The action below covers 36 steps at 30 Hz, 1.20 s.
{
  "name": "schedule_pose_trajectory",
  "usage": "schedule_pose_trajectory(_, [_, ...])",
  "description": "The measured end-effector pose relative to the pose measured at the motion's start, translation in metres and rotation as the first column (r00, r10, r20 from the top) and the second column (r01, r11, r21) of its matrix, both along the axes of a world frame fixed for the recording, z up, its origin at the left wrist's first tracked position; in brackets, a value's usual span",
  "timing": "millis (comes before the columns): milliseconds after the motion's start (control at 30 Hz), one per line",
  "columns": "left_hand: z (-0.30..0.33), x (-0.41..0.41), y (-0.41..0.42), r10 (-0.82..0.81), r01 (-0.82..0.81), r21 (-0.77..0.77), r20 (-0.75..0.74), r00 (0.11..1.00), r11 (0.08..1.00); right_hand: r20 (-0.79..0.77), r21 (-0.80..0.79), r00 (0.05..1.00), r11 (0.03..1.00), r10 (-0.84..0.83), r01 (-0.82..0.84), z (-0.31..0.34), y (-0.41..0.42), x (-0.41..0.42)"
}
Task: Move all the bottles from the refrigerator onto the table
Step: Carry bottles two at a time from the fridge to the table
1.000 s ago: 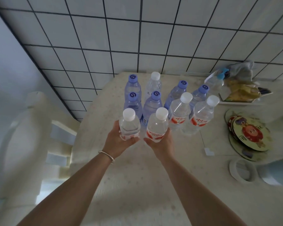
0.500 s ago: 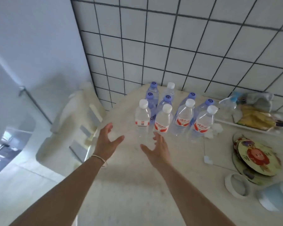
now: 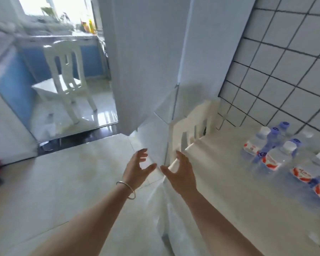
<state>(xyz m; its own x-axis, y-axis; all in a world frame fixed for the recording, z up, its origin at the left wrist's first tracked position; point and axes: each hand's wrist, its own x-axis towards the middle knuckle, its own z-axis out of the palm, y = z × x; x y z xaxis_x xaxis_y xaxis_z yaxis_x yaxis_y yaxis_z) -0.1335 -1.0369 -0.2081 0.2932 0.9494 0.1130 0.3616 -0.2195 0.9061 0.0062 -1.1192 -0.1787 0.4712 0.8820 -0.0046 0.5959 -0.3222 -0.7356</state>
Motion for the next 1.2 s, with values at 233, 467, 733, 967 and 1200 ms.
schedule_pose_trajectory(233, [0.020,-0.148,0.010,0.246,-0.246,0.040,0.006,0.969,0.968,0.008,-0.001,0.952,0.952,0.305,-0.305,0.008,0.039,-0.127])
schedule_pose_trajectory(467, [0.032,-0.278,0.050,0.377,-0.377,0.041,0.027,0.926,0.925,0.043,0.015,0.902,0.902,0.430,-0.431,0.018,0.106,-0.247])
schedule_pose_trajectory(733, [0.058,-0.394,0.154,0.293,-0.283,0.169,-0.039,0.955,0.944,-0.022,0.103,0.944,0.940,0.329,-0.325,0.039,0.206,-0.350])
schedule_pose_trajectory(967, [0.059,-0.406,0.247,0.183,-0.181,0.136,-0.002,0.983,0.974,-0.002,0.129,0.975,0.967,0.223,-0.221,0.046,0.293,-0.360])
schedule_pose_trajectory(1200, [0.076,-0.373,0.384,0.147,-0.147,0.173,0.012,0.989,0.974,0.053,0.221,0.982,0.957,0.179,-0.186,0.066,0.438,-0.324])
